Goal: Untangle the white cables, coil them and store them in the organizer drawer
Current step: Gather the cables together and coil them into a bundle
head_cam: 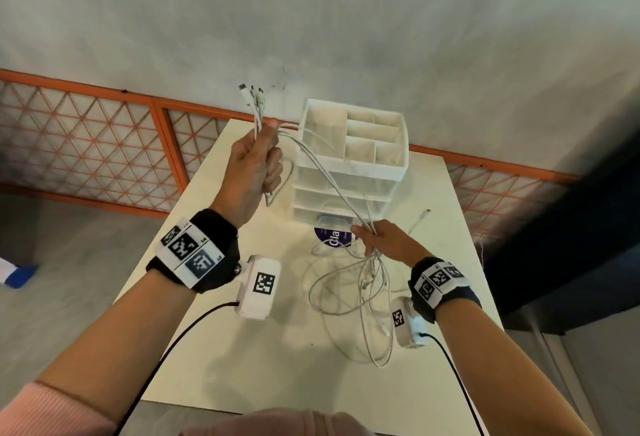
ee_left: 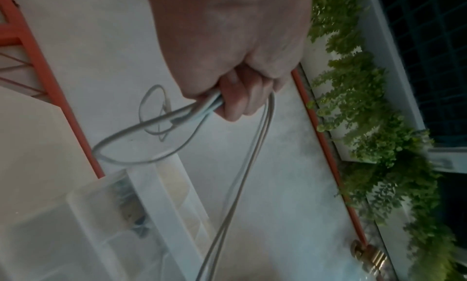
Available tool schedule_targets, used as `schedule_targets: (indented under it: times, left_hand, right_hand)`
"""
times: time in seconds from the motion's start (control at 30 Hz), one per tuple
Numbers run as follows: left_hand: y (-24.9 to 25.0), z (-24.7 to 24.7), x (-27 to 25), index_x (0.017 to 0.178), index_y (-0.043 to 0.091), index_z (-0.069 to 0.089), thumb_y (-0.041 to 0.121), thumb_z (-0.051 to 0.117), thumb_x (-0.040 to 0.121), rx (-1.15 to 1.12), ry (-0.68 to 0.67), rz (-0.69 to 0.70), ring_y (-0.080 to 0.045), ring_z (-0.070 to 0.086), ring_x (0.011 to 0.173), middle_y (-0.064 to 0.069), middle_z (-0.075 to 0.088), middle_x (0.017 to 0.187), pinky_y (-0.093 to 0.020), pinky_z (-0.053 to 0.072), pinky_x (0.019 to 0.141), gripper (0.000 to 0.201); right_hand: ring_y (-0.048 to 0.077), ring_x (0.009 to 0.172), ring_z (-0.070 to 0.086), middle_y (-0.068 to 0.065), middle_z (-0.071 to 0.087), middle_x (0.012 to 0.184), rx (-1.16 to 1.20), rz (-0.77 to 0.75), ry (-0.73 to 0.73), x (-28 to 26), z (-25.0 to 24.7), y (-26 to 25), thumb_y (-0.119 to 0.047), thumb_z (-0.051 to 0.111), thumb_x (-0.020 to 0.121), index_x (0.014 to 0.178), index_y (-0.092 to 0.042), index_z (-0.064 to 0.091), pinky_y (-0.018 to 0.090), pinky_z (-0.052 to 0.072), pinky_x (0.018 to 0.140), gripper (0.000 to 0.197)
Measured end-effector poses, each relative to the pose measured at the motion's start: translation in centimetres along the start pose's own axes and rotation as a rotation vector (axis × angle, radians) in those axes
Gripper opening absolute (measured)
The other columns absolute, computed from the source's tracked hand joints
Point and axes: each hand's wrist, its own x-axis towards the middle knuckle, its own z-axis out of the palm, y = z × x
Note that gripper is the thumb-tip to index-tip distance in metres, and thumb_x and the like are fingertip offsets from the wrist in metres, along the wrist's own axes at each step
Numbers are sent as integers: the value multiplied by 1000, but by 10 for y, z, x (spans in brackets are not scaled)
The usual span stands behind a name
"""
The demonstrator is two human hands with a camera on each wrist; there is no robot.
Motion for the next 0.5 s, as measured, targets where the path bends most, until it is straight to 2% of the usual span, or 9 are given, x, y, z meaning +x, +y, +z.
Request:
schedule_targets:
  times: [0.03, 0.13, 0.23, 0.3, 0.4, 0.5]
  left_hand:
    - [0, 0, -1, 61, 22, 25, 33, 38, 102, 5, 17, 14, -5, 12, 34, 12, 20, 39, -17, 13, 35, 45]
    - [-2, -1, -3, 61, 22, 25, 31, 39, 102, -17, 72, 42, -4, 12, 34, 12, 21, 39, -17, 14, 35, 44]
    - [-7, -3, -2, 60, 22, 26, 31, 42, 101, 7, 145, 31, -4, 12, 34, 11, 21, 39, -19, 13, 35, 45]
    - [-18, -8, 0, 60, 22, 28, 30, 45, 100, 75, 217, -2, -4, 14, 33, 12, 21, 38, -17, 14, 35, 43]
    - [-41, -24, -1, 65, 22, 35, 31, 49, 97, 167, 363, -61, -4, 19, 32, 12, 24, 38, -15, 17, 34, 36]
    - [-62, -51, -3, 62, 22, 31, 32, 50, 96, 210, 532, -145, -6, 21, 34, 12, 26, 40, -17, 17, 36, 40]
  right_hand:
    - [26, 90, 69, 8, 68, 66, -38, 9, -4, 2, 1, 4, -47, 53, 91, 51, -18, 53, 27, 48, 79, 50]
    - [14, 68, 62, 6, 66, 74, -126, 38, -45, 3, 0, 10, -43, 55, 92, 59, -18, 55, 19, 43, 65, 41]
    - [16, 78, 59, 9, 67, 87, -163, 79, -92, 3, -2, 12, -39, 46, 97, 76, -7, 65, 18, 41, 67, 43]
    - [17, 84, 59, 12, 70, 92, -147, 59, -79, 4, -3, 9, -37, 39, 100, 77, -4, 66, 19, 40, 70, 48]
    - [12, 74, 61, 7, 71, 80, -67, 18, -19, 6, -10, 5, -35, 37, 100, 61, -13, 63, 22, 40, 76, 52]
    - [13, 61, 58, 3, 64, 66, 40, 8, 96, 4, -26, -1, -32, 40, 100, 59, -13, 58, 21, 41, 65, 48]
